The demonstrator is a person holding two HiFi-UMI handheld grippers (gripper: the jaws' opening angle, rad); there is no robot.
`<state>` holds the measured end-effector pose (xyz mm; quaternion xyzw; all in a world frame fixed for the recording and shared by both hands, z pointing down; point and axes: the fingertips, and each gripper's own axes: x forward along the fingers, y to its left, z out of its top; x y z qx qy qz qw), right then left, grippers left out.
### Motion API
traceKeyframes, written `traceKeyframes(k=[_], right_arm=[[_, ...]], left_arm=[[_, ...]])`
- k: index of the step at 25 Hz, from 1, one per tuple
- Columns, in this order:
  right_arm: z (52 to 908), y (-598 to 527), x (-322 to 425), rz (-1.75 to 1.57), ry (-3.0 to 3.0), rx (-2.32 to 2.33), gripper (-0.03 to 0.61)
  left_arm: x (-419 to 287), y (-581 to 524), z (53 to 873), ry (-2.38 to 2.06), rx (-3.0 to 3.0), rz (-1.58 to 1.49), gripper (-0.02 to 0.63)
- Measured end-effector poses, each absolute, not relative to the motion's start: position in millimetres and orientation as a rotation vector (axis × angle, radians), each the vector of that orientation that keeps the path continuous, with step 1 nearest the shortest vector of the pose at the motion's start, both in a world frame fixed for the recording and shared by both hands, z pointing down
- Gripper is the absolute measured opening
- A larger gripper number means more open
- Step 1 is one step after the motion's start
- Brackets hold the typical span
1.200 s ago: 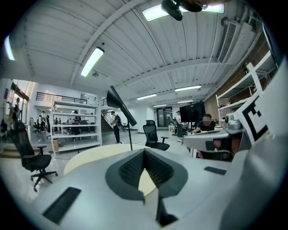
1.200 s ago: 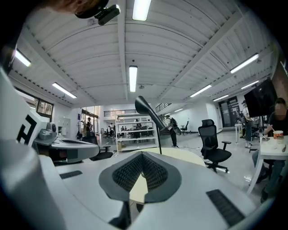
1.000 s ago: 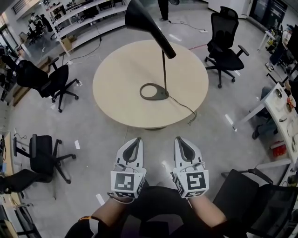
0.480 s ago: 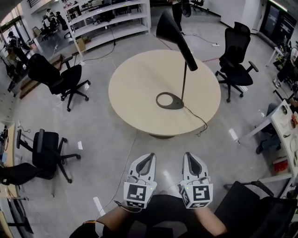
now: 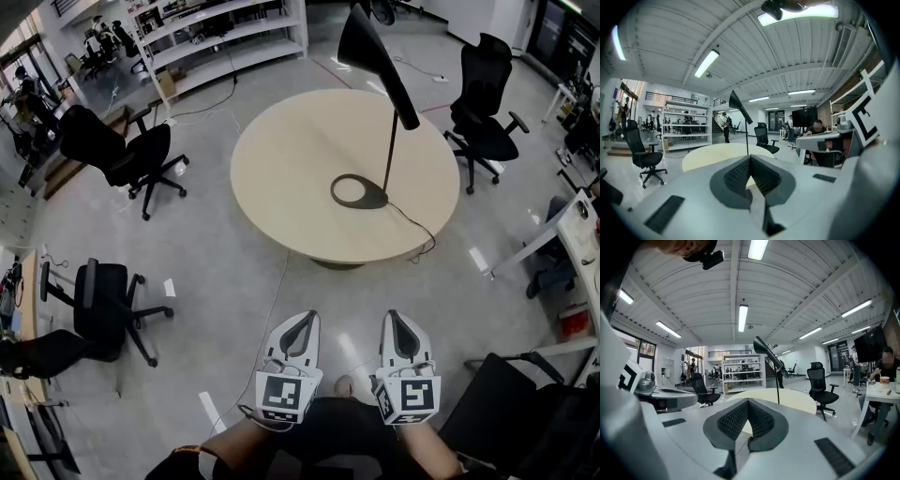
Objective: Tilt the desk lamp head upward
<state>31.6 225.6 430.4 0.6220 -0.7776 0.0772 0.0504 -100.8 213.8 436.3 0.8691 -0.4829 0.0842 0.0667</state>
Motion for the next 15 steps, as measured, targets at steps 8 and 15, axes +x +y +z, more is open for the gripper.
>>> traceKeyframes(k=[8, 15], right_arm=[[435.0, 225.8, 29.8, 0.226, -2.375, 1.897, 0.009], [433.2, 221.2, 27.6, 0.208, -2.387, 1.886, 0.009]], left_arm=[[-105.4, 215.3, 441.1, -1.457, 2.624, 0.257, 0.046], [-102.3, 210.5, 439.0, -1.455, 2.643, 0.248, 0.046]])
